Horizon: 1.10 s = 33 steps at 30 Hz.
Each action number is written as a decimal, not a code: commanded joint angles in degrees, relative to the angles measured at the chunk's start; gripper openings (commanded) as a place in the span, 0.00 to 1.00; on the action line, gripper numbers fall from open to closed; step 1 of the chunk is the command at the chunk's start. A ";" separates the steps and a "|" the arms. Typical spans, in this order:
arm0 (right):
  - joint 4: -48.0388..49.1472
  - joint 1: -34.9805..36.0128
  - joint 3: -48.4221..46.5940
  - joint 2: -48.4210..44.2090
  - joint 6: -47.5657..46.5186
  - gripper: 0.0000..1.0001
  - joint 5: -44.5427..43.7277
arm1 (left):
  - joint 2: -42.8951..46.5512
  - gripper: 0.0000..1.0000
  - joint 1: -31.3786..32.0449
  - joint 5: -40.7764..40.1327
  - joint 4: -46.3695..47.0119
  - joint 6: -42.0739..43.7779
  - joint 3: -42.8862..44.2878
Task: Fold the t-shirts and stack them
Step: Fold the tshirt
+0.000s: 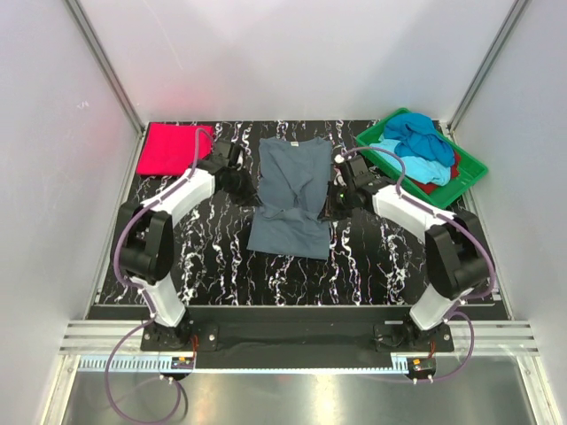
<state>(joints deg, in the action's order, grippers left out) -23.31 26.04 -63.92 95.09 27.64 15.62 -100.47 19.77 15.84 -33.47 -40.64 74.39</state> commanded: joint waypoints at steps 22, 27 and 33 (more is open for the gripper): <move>-2.71 -8.11 -21.15 16.17 -7.07 0.06 4.60 | -19.50 0.07 -7.46 6.49 -0.45 3.03 24.48; -2.71 -8.55 -24.32 19.16 -6.63 0.17 3.37 | -21.52 0.22 -8.08 7.10 -0.45 3.47 26.59; -6.65 -9.69 -28.71 17.60 -5.40 0.41 -1.28 | -15.84 0.42 -10.72 5.10 -1.59 6.80 28.00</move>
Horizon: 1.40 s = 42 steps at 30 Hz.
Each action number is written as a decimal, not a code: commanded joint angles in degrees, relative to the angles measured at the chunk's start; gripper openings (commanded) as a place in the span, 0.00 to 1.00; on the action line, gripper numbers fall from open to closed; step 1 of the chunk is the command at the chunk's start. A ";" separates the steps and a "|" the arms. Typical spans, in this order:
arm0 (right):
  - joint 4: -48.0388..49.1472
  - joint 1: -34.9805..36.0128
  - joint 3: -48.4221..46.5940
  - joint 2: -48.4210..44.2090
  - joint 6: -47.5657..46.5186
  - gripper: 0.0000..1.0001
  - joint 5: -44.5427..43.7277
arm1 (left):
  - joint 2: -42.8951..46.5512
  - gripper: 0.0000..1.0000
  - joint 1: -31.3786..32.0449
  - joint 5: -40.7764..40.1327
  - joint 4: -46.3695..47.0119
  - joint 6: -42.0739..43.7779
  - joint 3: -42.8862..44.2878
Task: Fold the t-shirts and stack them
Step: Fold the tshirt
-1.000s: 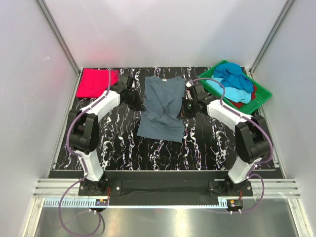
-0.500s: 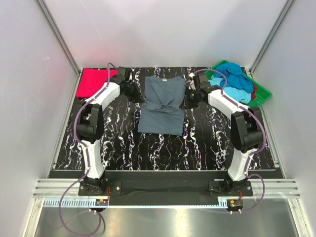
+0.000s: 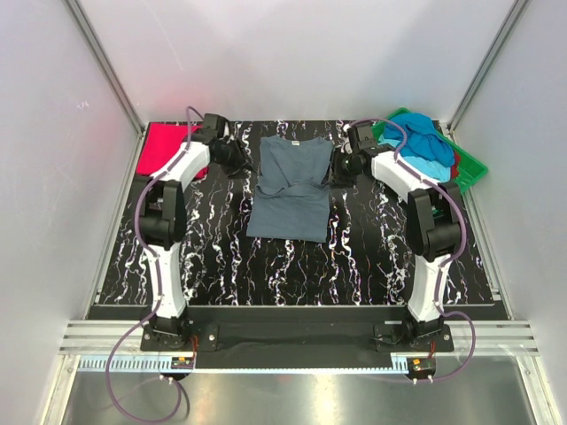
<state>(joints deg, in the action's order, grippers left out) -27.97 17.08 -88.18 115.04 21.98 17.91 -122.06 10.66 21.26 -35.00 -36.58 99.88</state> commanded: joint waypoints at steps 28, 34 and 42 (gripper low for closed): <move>1.51 0.06 -5.51 4.13 -10.27 0.42 4.67 | 1.65 0.13 6.83 -9.92 1.87 0.54 -6.02; 1.34 -1.26 -6.39 4.22 -14.94 0.46 3.89 | -1.60 0.16 6.05 -10.36 1.78 0.98 -0.30; 0.37 -2.93 -8.32 6.77 -17.76 0.49 8.88 | -5.90 0.17 4.81 -9.48 1.78 0.81 4.97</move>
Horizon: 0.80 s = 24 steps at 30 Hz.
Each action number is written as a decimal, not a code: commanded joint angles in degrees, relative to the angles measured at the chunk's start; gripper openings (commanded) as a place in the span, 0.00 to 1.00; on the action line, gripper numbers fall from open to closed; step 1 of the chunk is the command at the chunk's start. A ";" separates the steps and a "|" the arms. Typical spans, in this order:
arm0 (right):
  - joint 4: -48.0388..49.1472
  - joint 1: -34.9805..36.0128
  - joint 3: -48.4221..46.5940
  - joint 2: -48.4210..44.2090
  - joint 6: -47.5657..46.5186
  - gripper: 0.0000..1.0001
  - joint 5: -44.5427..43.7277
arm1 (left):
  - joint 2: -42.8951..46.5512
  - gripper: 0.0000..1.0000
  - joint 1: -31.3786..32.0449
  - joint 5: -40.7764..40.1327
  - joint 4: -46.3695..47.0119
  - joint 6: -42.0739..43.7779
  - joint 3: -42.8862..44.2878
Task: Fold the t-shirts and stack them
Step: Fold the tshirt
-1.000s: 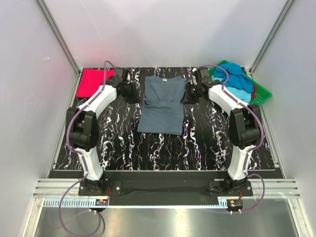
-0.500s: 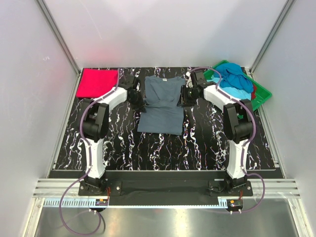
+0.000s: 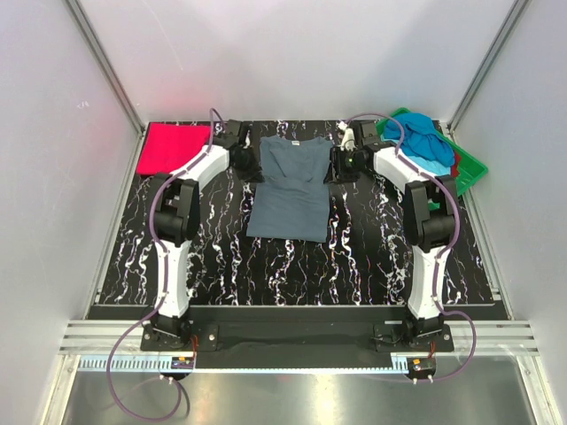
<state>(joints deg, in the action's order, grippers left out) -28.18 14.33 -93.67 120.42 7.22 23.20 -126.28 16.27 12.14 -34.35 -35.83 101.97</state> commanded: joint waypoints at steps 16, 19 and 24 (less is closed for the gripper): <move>-1.61 -0.35 -8.64 6.93 -5.29 0.46 5.63 | -1.25 0.41 -2.65 3.32 1.92 11.04 2.09; -1.61 -0.35 -8.99 7.46 -5.20 0.45 6.42 | -1.25 0.41 -2.65 5.43 2.79 11.49 2.00; -1.70 -0.35 -8.99 7.90 -5.03 0.45 6.86 | -2.04 0.35 -2.65 7.46 3.15 11.23 2.09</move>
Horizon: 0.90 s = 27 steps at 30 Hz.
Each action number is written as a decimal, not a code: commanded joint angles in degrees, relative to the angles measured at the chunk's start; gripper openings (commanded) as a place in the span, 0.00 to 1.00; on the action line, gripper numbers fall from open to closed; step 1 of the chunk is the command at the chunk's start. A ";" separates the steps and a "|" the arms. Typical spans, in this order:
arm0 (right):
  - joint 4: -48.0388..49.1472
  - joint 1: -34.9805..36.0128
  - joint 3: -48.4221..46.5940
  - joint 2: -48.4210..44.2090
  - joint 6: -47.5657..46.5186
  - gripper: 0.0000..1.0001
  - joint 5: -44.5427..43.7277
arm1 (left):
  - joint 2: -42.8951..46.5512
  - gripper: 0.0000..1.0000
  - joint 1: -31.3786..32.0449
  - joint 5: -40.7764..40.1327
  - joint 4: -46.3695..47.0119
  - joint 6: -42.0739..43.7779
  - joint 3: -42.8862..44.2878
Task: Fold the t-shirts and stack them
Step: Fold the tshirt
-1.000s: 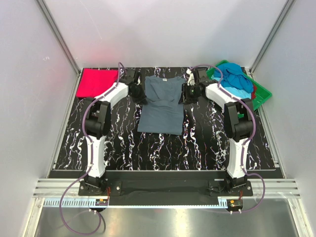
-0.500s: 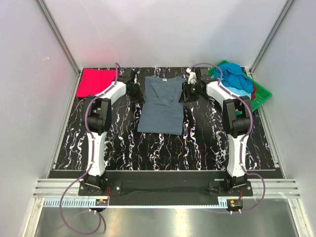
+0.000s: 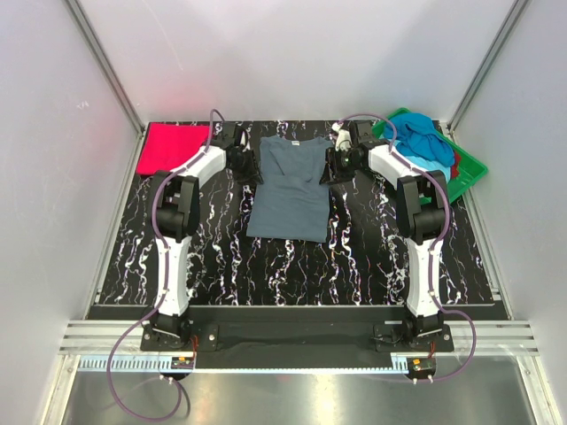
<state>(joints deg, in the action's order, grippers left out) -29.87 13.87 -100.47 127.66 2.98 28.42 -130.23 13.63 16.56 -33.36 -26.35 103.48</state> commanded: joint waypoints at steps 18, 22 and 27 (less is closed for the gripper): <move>0.16 0.11 -2.28 2.16 -0.52 0.48 -1.10 | 0.25 0.00 -0.88 2.52 2.25 0.60 0.05; 0.16 0.20 -2.98 2.60 0.00 0.22 -1.53 | -0.11 0.00 -0.88 1.73 2.16 0.33 -0.21; 1.91 0.11 -2.02 0.67 0.18 0.00 -5.74 | -0.02 0.00 -0.97 -1.35 1.99 -0.72 -1.44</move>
<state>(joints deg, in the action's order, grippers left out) -29.78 13.87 -100.88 130.06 3.31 25.87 -130.26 13.23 17.02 -32.77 -26.22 102.61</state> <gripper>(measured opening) 0.020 0.012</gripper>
